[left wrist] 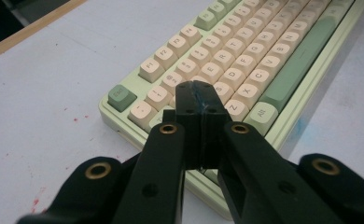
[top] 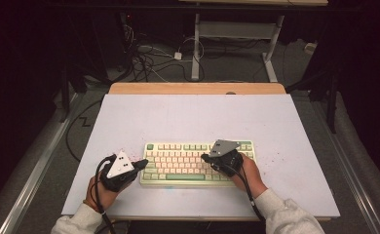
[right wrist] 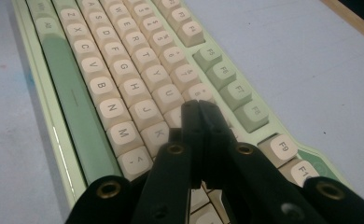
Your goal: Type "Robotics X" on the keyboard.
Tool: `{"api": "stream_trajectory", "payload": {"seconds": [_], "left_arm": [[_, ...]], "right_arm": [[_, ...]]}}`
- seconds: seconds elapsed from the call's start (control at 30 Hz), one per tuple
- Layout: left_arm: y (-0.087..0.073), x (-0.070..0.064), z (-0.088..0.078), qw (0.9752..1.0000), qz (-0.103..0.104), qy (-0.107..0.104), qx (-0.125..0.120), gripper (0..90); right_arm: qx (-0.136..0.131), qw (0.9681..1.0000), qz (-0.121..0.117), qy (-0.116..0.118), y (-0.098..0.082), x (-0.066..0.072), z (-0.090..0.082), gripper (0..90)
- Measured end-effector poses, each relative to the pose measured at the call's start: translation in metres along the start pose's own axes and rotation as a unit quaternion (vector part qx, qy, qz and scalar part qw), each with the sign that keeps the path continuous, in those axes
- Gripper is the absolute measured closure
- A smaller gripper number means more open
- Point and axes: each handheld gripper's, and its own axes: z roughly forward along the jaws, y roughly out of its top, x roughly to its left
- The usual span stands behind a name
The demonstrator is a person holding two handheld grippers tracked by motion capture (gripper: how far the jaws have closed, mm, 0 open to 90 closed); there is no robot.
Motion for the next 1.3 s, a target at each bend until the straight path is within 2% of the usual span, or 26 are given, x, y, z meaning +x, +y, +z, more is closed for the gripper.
{"api": "stream_trajectory", "payload": {"seconds": [0.13, 0.5, 1.3], "left_arm": [[0.0, 0.0, 0.0, 1.0, 0.0, 0.0, -0.001, 87.8], [-0.001, 0.001, 0.002, 1.0, 0.004, -0.004, 0.002, 87.8], [0.0, 0.0, 0.002, 1.0, 0.007, -0.006, 0.004, 87.8]], "right_arm": [[0.008, 0.9999, -0.009, 0.001, 0.0, 0.0, 0.005, 90.0], [0.028, 0.9995, -0.013, -0.008, 0.001, -0.001, 0.014, 90.0], [0.027, 0.9995, -0.012, -0.008, 0.001, -0.001, 0.014, 90.0]]}}
